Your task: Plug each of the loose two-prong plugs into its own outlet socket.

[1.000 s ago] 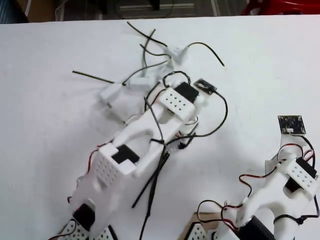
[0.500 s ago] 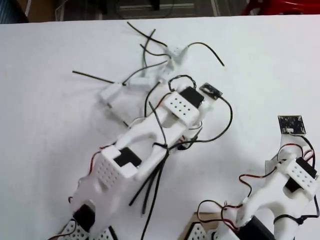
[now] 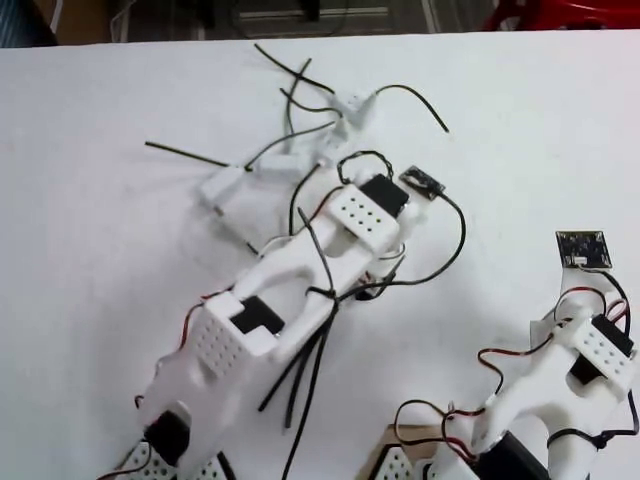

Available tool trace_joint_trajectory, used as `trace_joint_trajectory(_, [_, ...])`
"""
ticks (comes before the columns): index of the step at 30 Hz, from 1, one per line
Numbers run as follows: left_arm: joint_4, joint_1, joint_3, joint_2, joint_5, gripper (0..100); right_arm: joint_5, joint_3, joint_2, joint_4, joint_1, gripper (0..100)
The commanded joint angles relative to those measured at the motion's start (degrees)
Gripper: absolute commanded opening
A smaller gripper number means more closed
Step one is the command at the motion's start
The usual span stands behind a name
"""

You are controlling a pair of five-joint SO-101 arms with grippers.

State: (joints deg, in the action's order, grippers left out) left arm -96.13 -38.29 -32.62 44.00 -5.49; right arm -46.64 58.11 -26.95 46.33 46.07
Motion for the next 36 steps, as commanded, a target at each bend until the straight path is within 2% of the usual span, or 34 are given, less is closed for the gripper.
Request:
trace_joint_trajectory(1, [-0.5, -0.7, -1.1, 0.6, -1.1, 16, -0.4, -0.3, -0.8, 0.2, 0.6, 1.9])
trace_joint_trajectory(5, [-2.0, -0.7, -1.3, 0.3, -5.3, 23, -0.4, -0.3, -1.0, 0.0, 1.5, 1.9])
trace_joint_trajectory(11, [-1.7, -0.7, -1.3, 0.1, -4.1, 13, -0.5, -0.4, -1.3, 0.0, 2.3, 1.9])
trace_joint_trajectory(16, [-2.2, -0.7, -1.9, -0.4, -2.5, 8, -0.5, -0.4, -1.3, 0.0, 2.3, 1.9])
trace_joint_trajectory(24, [-4.7, -1.0, -4.5, -6.5, -2.8, 7, -0.5, -0.4, -1.2, 0.0, 2.3, 1.9])
trace_joint_trajectory(26, [-4.4, -1.3, -4.5, -8.6, -5.5, 7, -0.5, -0.4, -1.0, 0.0, 2.1, 1.9])
trace_joint_trajectory(30, [-2.5, -3.4, -4.3, -14.3, -9.8, 7, -0.5, -0.4, -0.8, 0.0, 1.9, 1.9])
trace_joint_trajectory(36, [-2.2, -7.3, -4.0, -20.9, -9.8, 5, -0.5, -0.4, -0.8, 0.0, 1.8, 1.9])
